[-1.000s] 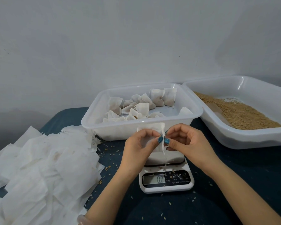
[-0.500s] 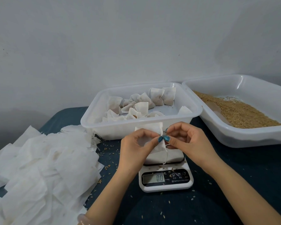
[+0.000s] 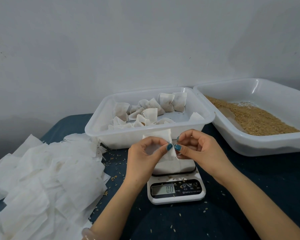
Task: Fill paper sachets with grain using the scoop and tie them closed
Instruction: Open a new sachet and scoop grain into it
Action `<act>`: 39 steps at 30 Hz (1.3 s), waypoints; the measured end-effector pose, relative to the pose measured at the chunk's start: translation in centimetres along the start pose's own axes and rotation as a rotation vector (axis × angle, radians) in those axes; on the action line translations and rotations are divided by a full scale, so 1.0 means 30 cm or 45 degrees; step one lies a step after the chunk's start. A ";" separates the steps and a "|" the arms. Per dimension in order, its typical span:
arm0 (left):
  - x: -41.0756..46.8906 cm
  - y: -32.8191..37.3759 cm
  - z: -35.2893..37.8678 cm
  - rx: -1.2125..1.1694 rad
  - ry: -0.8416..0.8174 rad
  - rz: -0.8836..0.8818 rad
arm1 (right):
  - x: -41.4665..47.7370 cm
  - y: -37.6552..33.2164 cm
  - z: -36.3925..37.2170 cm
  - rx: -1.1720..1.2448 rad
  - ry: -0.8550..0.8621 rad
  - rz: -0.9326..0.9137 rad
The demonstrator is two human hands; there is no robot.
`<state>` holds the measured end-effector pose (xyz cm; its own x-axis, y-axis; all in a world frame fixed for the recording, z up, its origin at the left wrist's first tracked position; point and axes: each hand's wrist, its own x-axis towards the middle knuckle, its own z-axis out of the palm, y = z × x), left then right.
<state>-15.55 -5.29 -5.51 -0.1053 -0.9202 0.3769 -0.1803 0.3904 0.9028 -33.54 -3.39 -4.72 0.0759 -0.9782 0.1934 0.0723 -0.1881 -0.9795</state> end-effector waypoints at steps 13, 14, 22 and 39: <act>0.001 -0.004 0.000 0.011 -0.022 -0.009 | 0.002 -0.001 -0.003 -0.010 -0.020 0.009; 0.000 -0.003 -0.001 0.014 -0.023 -0.006 | 0.001 -0.001 -0.003 -0.009 -0.023 0.006; -0.002 0.000 -0.001 0.034 -0.054 0.027 | 0.001 -0.003 -0.003 -0.010 -0.020 0.005; -0.001 0.013 -0.018 0.239 0.152 0.148 | 0.009 0.015 -0.014 -0.249 0.134 -0.069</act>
<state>-15.09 -5.14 -5.06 -0.0217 -0.8613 0.5077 -0.3531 0.4817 0.8021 -33.90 -3.76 -5.13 -0.0276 -0.9681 0.2489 -0.1219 -0.2439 -0.9621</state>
